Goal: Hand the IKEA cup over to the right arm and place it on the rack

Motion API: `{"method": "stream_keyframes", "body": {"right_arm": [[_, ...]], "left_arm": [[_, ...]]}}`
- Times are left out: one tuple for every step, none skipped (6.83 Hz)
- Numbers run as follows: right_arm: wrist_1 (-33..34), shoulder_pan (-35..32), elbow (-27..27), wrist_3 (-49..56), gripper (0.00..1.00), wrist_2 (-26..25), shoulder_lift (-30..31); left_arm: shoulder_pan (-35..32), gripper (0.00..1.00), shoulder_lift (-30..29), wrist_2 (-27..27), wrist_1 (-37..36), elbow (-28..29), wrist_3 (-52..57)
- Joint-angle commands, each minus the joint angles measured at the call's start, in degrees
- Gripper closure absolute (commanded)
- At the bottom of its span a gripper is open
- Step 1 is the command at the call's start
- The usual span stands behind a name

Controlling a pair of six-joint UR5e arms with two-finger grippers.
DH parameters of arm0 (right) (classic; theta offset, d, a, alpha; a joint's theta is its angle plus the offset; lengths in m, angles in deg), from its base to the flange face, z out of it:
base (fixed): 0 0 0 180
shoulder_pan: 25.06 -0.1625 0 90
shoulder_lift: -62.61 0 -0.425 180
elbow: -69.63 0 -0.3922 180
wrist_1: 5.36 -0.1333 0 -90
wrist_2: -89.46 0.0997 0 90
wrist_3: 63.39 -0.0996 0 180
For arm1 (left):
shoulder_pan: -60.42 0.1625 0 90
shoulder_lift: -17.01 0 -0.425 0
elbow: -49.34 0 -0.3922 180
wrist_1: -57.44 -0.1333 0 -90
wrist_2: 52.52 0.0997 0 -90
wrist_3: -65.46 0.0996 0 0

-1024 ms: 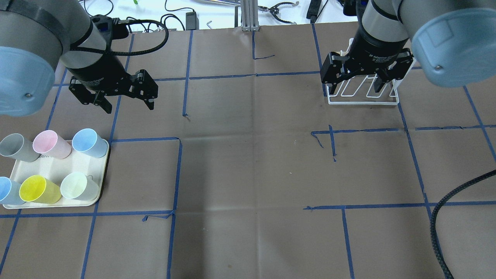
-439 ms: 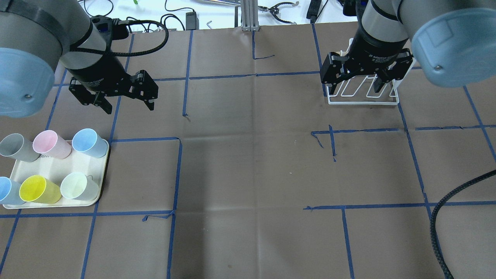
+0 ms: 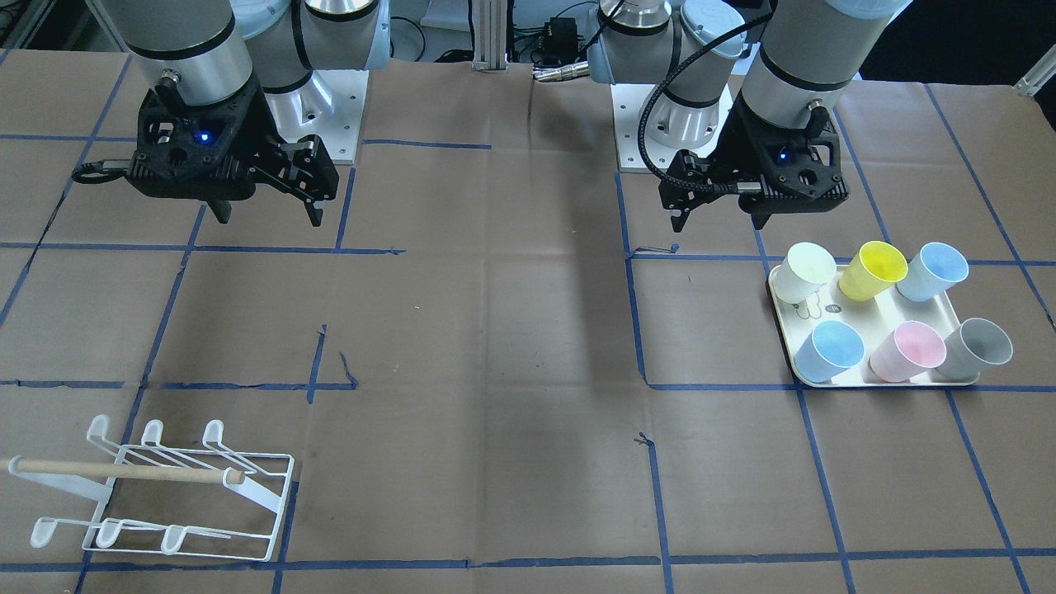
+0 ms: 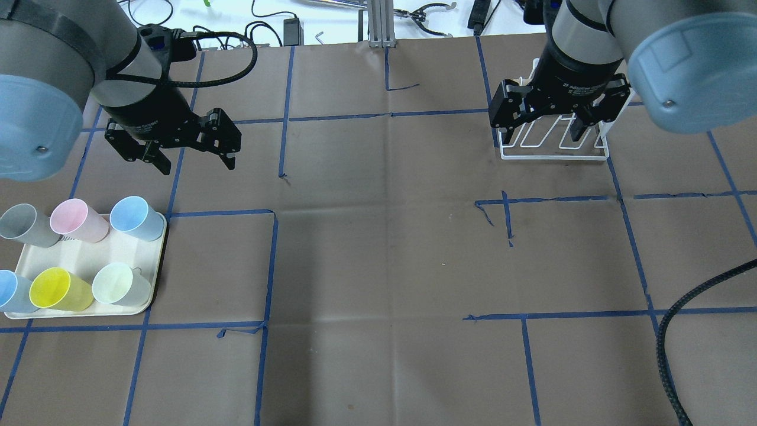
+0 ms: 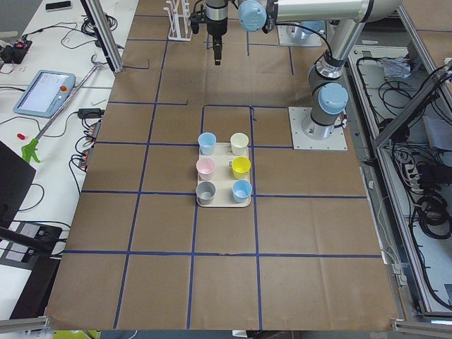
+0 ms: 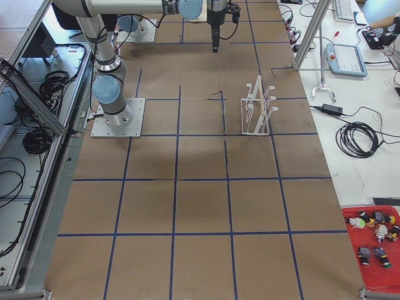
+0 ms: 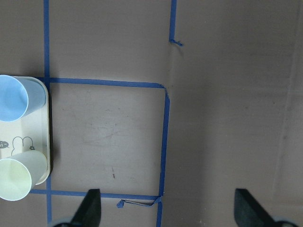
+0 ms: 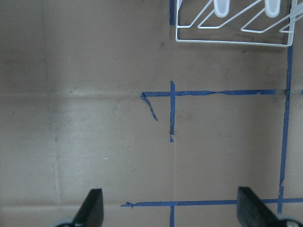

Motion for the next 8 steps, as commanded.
{"method": "stream_keyframes", "body": {"right_arm": [[0.03,0.0,0.09,0.0,0.0,0.0,0.0],[0.03,0.0,0.0,0.0,0.0,0.0,0.0],[0.03,0.0,0.0,0.0,0.0,0.0,0.0],[0.03,0.09,0.09,0.09,0.0,0.0,-0.09],[0.03,0.09,0.09,0.0,0.0,0.0,0.0],[0.11,0.0,0.09,-0.09,0.0,0.26,0.0],[0.03,0.09,0.09,0.0,0.0,0.0,0.0],[0.03,0.0,0.0,-0.09,0.0,0.34,0.0]], "left_arm": [[3.86,0.0,-0.06,0.24,-0.06,-0.01,6.54],[10.42,0.0,0.03,-0.2,0.02,-0.01,11.37],[15.96,0.0,0.37,-0.2,0.37,-0.1,16.03],[19.93,0.0,0.03,0.15,0.46,-0.18,22.78],[22.93,0.0,-0.5,-0.02,0.03,-0.45,24.94],[24.79,0.0,-0.76,-0.37,-0.15,-1.41,26.09],[24.89,0.0,-1.63,-0.29,-2.85,-2.46,26.97],[24.9,0.0,-3.56,-0.38,-6.27,-3.6,26.89]]}}
